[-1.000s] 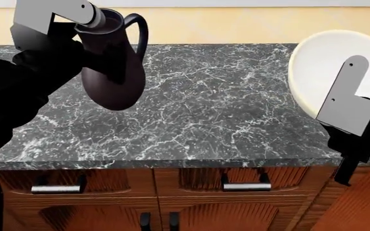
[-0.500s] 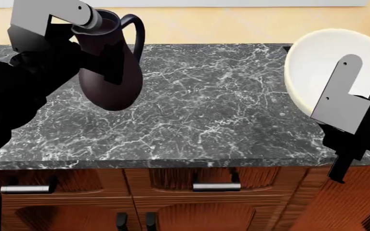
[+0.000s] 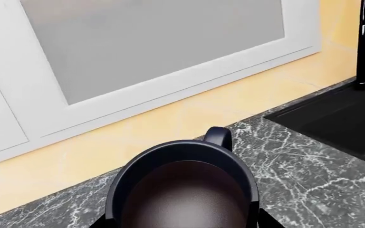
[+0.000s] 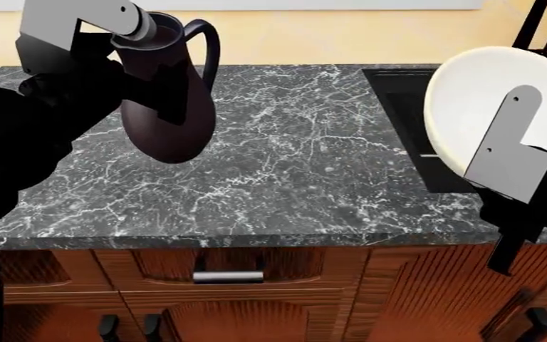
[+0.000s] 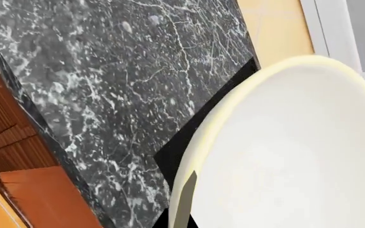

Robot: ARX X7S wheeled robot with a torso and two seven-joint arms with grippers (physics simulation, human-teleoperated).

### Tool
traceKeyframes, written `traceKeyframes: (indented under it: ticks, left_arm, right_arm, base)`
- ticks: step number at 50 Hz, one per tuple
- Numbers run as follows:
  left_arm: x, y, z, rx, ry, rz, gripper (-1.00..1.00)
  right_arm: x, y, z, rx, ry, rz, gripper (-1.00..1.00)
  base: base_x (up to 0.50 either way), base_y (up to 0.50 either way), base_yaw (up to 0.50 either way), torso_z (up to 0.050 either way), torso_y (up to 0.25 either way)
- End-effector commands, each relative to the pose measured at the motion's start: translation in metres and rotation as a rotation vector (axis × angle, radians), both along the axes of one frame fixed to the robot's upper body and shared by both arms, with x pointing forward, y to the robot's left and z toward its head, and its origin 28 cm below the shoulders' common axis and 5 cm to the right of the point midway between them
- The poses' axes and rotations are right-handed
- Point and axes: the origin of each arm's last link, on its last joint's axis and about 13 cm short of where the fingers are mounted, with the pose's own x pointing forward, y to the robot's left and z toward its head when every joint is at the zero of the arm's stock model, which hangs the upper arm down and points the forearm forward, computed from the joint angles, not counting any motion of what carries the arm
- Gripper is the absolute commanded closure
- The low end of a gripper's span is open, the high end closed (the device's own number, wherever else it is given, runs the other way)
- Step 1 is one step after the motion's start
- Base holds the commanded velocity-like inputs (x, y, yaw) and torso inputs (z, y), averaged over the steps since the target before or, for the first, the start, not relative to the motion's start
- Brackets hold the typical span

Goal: Pick the pitcher and bowl and place them in the sink. Then turn on the water.

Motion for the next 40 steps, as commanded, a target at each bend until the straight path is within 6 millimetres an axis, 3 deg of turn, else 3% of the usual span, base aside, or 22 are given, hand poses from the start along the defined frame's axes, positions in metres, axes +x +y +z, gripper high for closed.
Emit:
traceKeyframes:
  ticks: [1, 40]
  left_arm:
    - [-0.0027, 0.0040, 0.0105, -0.019, -0.062, 0.043, 1.00]
    - [-0.0080, 0.0112, 0.0122, -0.020, -0.069, 0.072, 1.00]
  right_arm:
    - [-0.0010, -0.0010, 0.0047, -0.010, -0.041, -0.009, 1.00]
    - [-0.0050, -0.0025, 0.0061, -0.006, -0.044, -0.013, 1.00]
  base:
    - [-0.50, 0.01, 0.00, 0.000, 0.000]
    - [-0.50, 0.01, 0.00, 0.001, 0.002]
